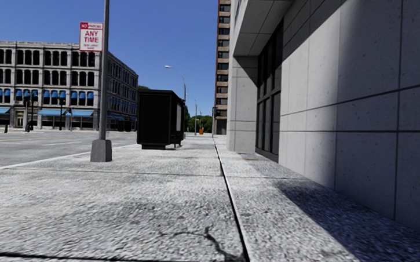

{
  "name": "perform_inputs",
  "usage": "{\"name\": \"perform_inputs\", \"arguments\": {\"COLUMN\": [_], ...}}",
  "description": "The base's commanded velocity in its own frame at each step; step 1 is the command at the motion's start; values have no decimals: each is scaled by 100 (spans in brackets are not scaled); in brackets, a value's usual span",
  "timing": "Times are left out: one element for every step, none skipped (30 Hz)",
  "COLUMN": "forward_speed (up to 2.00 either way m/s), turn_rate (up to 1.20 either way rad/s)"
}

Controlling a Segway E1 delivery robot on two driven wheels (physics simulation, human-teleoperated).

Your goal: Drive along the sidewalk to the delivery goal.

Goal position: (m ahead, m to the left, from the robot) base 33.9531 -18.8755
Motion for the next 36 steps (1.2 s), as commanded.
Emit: {"name": "perform_inputs", "arguments": {"forward_speed": [200, 200, 200, 200, 200, 200, 200, 200, 200, 200, 200, 200, 200, 200, 200, 200, 200, 200, 200, 200, 200, 200, 200, 200, 200, 200, 200, 200, 200, 200, 200, 200, 200, 200, 200, 200], "turn_rate": [0, 0, 0, 0, 0, 0, 0, 0, 0, 0, 0, 0, 0, 0, 0, 0, 0, 0, 0, 0, 0, 0, 0, 0, 0, 0, 0, 0, 0, 0, 0, 0, 0, 0, 0, 0]}}
